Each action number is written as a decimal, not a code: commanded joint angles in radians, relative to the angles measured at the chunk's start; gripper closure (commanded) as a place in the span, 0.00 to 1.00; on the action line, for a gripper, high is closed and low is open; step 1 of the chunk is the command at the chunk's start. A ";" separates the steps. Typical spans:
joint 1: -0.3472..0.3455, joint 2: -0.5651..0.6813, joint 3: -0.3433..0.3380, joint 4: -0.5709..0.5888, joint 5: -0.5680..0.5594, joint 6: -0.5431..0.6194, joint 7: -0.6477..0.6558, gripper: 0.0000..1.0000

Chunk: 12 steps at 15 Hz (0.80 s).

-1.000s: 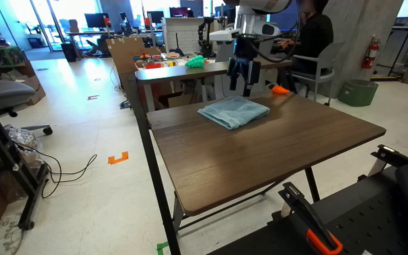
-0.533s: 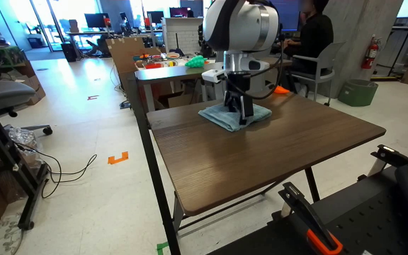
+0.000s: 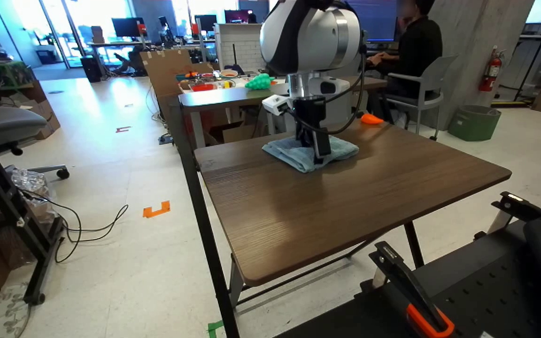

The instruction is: Use the blue towel to wipe the table

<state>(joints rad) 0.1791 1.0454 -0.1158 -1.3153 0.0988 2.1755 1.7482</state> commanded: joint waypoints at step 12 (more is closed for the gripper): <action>0.131 -0.205 0.079 -0.558 -0.114 0.568 -0.290 0.00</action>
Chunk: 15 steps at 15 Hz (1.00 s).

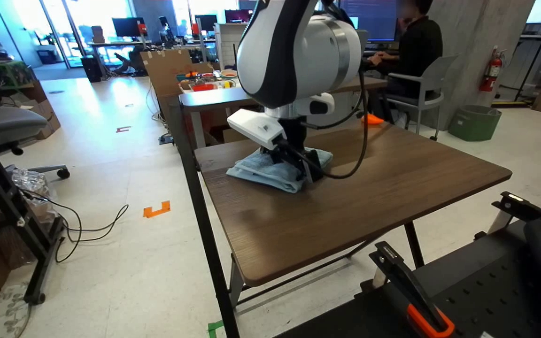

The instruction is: Use the blue towel to wipe the table

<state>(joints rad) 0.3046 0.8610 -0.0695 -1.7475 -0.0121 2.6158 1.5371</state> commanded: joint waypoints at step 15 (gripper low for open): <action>-0.017 0.076 0.051 0.046 0.131 0.150 -0.112 0.00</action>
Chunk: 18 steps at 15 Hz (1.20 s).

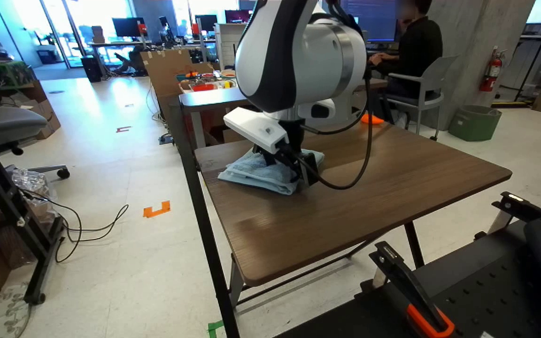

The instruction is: Use the blue towel to wipe the table

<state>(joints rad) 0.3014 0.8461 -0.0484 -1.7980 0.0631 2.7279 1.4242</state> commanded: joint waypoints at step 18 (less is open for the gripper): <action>-0.019 0.198 -0.033 0.257 0.134 0.153 0.029 0.00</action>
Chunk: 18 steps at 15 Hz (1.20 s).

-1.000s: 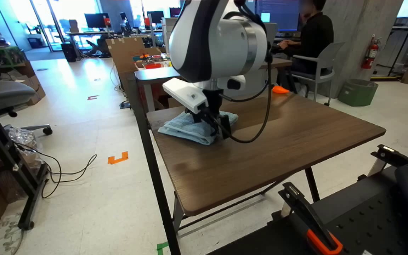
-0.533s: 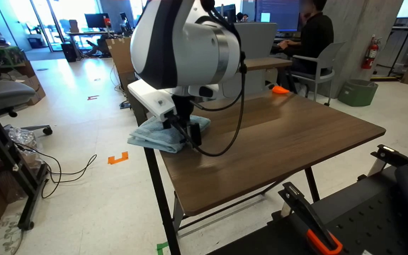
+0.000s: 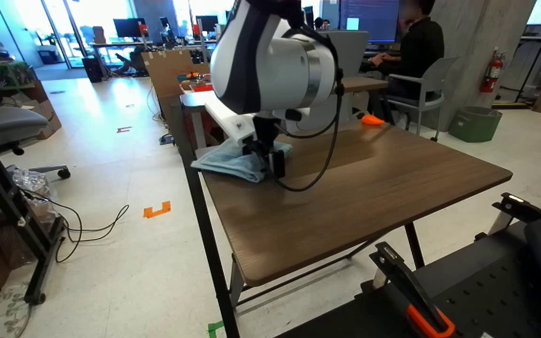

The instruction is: Use the blue towel to wipe the table

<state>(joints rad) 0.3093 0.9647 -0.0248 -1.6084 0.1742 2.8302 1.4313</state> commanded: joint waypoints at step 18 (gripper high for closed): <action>-0.118 -0.470 -0.115 -0.650 -0.011 0.216 -0.326 0.00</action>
<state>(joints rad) 0.2656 0.6410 -0.1980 -2.0992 0.1438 3.0015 1.2075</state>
